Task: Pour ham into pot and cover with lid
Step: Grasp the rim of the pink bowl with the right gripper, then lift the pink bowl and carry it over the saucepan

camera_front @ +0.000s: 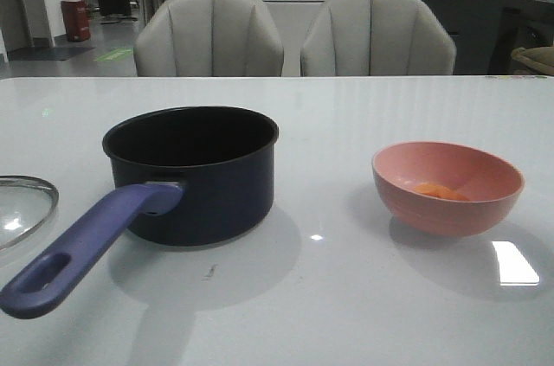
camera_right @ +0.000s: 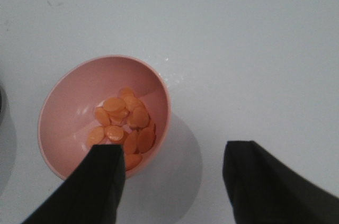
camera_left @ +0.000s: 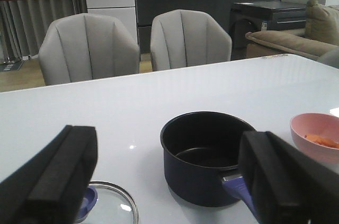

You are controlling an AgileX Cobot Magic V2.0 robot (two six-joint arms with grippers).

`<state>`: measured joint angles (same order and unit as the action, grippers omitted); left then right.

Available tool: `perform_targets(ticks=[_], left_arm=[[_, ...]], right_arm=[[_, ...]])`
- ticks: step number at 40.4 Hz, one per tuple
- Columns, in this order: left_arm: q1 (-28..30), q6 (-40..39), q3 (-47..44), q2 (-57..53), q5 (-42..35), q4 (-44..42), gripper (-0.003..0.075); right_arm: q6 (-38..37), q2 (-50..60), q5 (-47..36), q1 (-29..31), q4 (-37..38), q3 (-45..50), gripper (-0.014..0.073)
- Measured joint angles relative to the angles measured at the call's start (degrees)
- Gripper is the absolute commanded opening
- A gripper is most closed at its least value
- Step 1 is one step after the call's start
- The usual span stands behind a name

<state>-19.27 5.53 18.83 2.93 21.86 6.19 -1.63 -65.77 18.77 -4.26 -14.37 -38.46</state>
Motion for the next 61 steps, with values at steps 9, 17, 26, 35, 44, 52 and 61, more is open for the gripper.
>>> perform_targets(ticks=[9,17,26,35,44,52,61], left_arm=[[0.0,0.0,0.0,0.0,0.0,0.0,0.0585],[0.0,0.0,0.0,0.0,0.0,0.03,0.0585],[0.0,0.0,0.0,0.0,0.0,0.03,0.0585],[0.0,0.0,0.0,0.0,0.0,0.03,0.0585],[0.0,0.0,0.0,0.0,0.0,0.03,0.0585],[0.0,0.0,0.0,0.0,0.0,0.03,0.0585],[0.0,0.0,0.0,0.0,0.0,0.03,0.0585]], right_arm=[[0.0,-15.0,5.64,-0.19,-0.51,-8.62,0.0494],[0.0,-24.01,7.22,-0.22,-0.56,-14.02,0.0421],[0.0,-32.05,7.94,-0.22,-1.57,-17.65,0.0407],[0.0,-36.8,8.82,-0.22,-2.35,-20.27,0.0201],[0.0,-36.95,8.66,-0.22,-3.33,-22.22,0.0134],[0.0,-36.95,12.39,-0.22,-4.91,-24.81,0.0134],[3.2,-36.95,21.03,-1.6,-7.77,-31.77,0.0134]])
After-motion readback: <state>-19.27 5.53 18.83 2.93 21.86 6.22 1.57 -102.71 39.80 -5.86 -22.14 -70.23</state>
